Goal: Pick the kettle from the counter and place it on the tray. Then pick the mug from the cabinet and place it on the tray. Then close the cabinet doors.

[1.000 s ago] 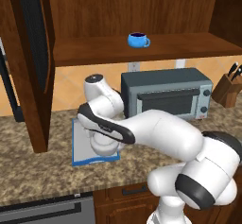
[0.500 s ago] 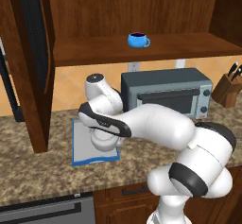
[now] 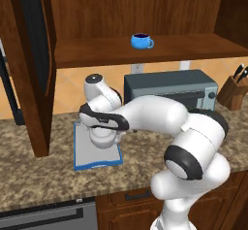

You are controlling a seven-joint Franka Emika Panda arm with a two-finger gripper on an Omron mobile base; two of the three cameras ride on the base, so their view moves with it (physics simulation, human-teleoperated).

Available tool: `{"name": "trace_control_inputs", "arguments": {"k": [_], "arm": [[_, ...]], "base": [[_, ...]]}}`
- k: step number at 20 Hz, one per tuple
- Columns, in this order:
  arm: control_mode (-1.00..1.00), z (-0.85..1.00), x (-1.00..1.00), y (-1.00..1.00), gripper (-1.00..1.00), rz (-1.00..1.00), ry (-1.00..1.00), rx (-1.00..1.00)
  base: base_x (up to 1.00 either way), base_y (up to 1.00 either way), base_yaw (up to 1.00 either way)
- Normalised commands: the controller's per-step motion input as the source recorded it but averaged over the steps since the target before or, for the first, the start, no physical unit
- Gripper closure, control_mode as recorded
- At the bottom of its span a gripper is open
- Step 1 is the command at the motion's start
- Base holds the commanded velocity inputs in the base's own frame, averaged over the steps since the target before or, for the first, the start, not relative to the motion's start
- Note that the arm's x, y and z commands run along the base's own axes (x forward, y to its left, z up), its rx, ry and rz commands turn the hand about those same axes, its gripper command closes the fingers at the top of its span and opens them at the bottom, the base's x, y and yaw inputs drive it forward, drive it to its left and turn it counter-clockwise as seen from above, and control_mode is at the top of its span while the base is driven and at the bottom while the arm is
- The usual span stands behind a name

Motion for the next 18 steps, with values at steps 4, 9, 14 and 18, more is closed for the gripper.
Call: {"name": "trace_control_inputs", "arguments": {"k": [4, 9, 14, 18], "arm": [[-1.00, 0.00, 0.40, 0.30, 1.00, 0.00, -0.07, 0.00], [-1.00, 0.00, 0.40, 0.13, 1.00, 0.00, -0.02, 0.00], [-1.00, -0.01, 0.39, 0.07, 1.00, 0.00, 0.00, 0.00], [-1.00, -0.07, 0.23, 0.04, 1.00, 0.00, 0.00, 0.00]], "base": [[0.00, 0.00, 0.00], [0.00, 0.00, 0.00], [0.00, 0.00, 0.00], [0.00, 0.00, 0.00]]}}
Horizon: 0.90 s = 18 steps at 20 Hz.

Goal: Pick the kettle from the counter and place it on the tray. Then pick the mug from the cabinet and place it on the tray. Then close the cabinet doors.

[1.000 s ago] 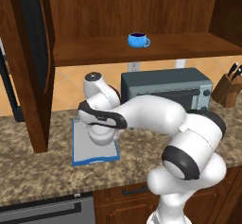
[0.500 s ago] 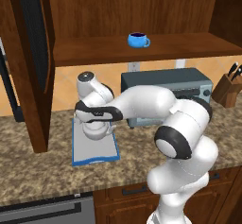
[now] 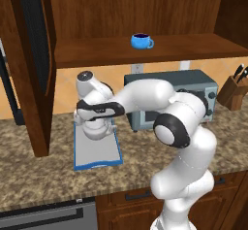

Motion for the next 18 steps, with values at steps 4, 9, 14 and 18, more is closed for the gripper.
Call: {"name": "trace_control_inputs", "arguments": {"k": [4, 9, 14, 18], "arm": [[-1.00, -0.05, 0.01, 0.02, 1.00, 0.00, 0.00, 0.00], [-1.00, -0.14, 0.00, 0.02, -1.00, 0.00, 0.00, 0.00], [-1.00, -0.22, 0.00, 0.00, -1.00, 0.00, -0.02, 0.00], [-1.00, -0.04, -0.02, -0.02, -1.00, 0.00, -0.11, 0.01]], "base": [[0.00, 0.00, 0.00], [0.00, 0.00, 0.00], [0.00, 0.00, 0.00], [0.00, 0.00, 0.00]]}}
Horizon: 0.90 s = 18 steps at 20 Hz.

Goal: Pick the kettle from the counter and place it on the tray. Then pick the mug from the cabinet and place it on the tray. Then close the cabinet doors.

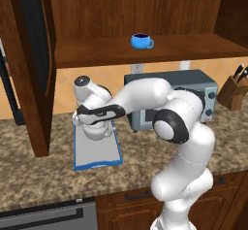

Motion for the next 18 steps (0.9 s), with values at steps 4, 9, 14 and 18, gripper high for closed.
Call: {"name": "trace_control_inputs", "arguments": {"k": [4, 9, 14, 18], "arm": [[-1.00, 0.14, -0.09, -0.40, -1.00, -0.13, -0.16, 0.06], [-1.00, 0.16, -0.20, -0.35, -1.00, -0.13, -0.16, 0.06], [-1.00, 0.41, -0.55, -0.06, -1.00, -0.11, -0.16, 0.04], [-1.00, 0.52, -0.71, -0.08, -1.00, -0.07, -0.06, 0.03]], "base": [[0.00, 0.00, 0.00], [0.00, 0.00, 0.00], [0.00, 0.00, 0.00], [0.00, 0.00, 0.00]]}}
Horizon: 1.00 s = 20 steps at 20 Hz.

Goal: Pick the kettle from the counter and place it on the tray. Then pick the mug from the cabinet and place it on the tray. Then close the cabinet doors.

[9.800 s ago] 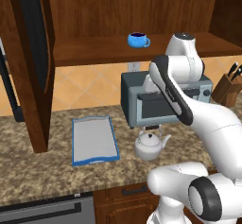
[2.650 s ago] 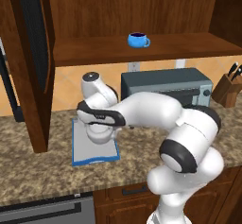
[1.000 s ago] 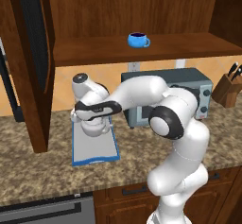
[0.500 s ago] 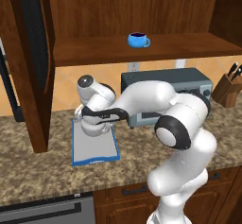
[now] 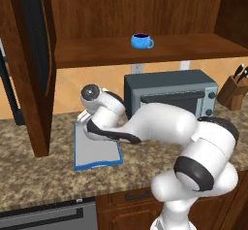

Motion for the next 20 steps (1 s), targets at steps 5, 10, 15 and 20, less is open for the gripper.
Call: {"name": "trace_control_inputs", "arguments": {"k": [5, 10, 15, 20], "arm": [[-1.00, 0.55, -0.75, -0.25, -1.00, -0.06, 0.00, 0.05], [-1.00, 0.55, -0.97, -0.41, -1.00, -0.05, 0.01, 0.06], [-1.00, 0.36, -1.00, -0.58, -1.00, -0.02, 0.07, 0.04], [-1.00, 0.53, -0.91, -0.56, -1.00, 0.00, 0.04, 0.09]], "base": [[0.00, 0.00, 0.00], [0.00, 0.00, 0.00], [0.00, 0.00, 0.00], [0.00, 0.00, 0.00]]}}
